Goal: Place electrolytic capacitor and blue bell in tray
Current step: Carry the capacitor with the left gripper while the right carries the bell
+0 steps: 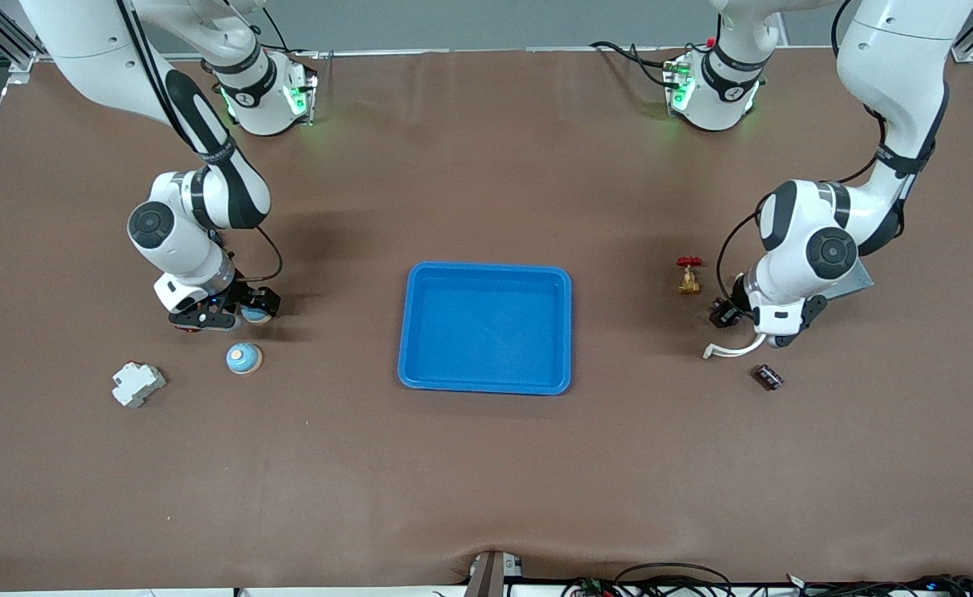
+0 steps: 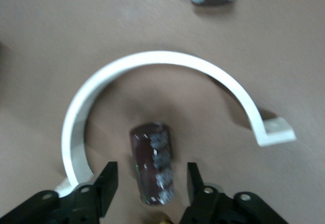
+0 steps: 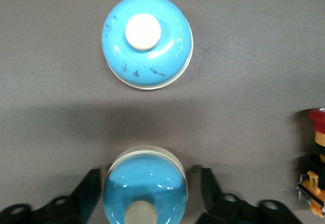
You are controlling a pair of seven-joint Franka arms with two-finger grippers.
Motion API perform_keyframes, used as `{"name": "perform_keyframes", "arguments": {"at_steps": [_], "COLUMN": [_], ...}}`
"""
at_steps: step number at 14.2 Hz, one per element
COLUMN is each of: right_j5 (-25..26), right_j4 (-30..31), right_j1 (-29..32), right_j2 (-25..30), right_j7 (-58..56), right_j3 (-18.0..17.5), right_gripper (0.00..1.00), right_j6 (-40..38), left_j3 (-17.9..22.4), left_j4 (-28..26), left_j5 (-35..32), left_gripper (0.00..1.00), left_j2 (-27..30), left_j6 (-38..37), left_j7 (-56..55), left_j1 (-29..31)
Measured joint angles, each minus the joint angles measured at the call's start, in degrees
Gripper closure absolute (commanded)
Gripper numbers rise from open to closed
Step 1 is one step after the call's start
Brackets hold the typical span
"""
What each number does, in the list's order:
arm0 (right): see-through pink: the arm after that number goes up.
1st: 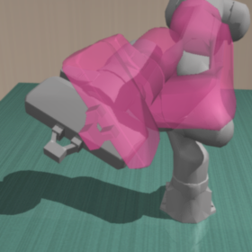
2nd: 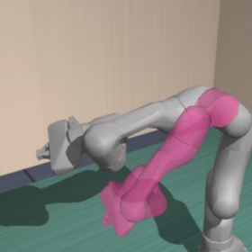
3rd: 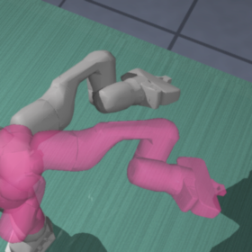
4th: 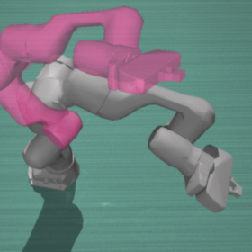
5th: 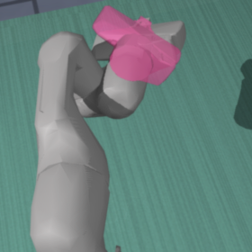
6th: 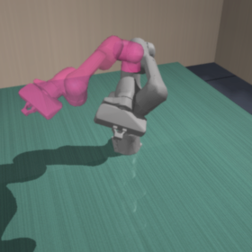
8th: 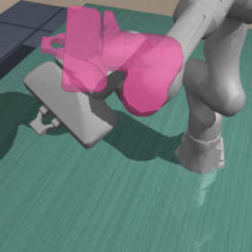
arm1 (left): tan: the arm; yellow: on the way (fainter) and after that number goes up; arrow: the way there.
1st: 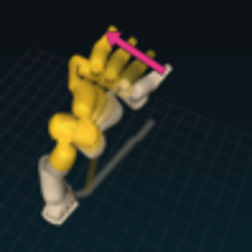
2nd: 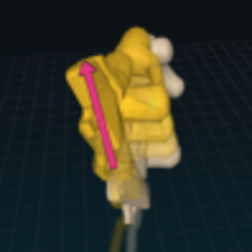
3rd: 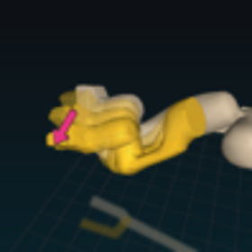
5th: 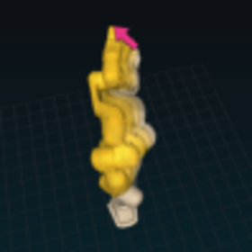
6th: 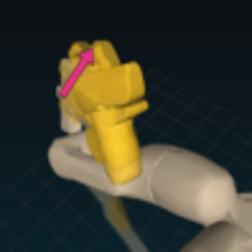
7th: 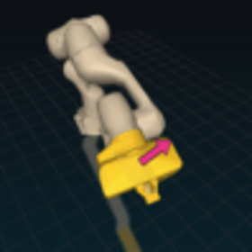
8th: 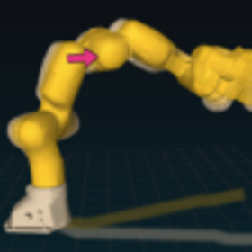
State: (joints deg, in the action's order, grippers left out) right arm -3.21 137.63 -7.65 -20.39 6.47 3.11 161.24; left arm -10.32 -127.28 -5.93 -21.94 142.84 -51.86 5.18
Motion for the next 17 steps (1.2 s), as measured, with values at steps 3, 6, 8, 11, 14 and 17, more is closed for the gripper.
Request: {"name": "perform_keyframes", "arguments": {"at_steps": [3,6,8,11,14,17], "right_j5": [0.0,0.0,0.0,0.0,0.0,0.0], "right_j4": [0.0,-0.4,-1.9,-7.0,-11.5,-14.1], "right_j1": [0.0,-0.6,-3.0,-9.7,-15.7,-20.9], "right_j2": [0.1,0.3,1.8,5.9,7.6,7.3], "right_j7": [0.0,1.0,4.8,15.5,25.9,35.4], "right_j3": [0.0,-0.1,-0.1,-0.4,-0.5,-0.5], "right_gripper": [1.00,1.00,1.00,1.00,1.00,1.00], "right_j6": [0.0,-1.7,-5.8,-17.5,-23.8,-24.7], "left_j3": [0.1,0.1,0.0,-0.1,-1.2,-6.1], "left_j4": [1.0,1.8,2.1,2.9,4.8,10.6], "left_j5": [-0.3,-0.4,-0.4,-0.4,-0.4,-0.4], "left_gripper": [0.47,0.73,1.00,1.00,1.00,1.00], "left_j2": [-1.2,-2.0,-2.2,-2.1,-0.4,1.5], "left_j6": [0.0,0.1,0.0,0.1,-1.2,-9.9], "left_j7": [0.0,0.0,0.0,-0.1,-1.7,-9.5], "left_j1": [0.7,0.7,0.7,0.6,0.5,0.3]}}
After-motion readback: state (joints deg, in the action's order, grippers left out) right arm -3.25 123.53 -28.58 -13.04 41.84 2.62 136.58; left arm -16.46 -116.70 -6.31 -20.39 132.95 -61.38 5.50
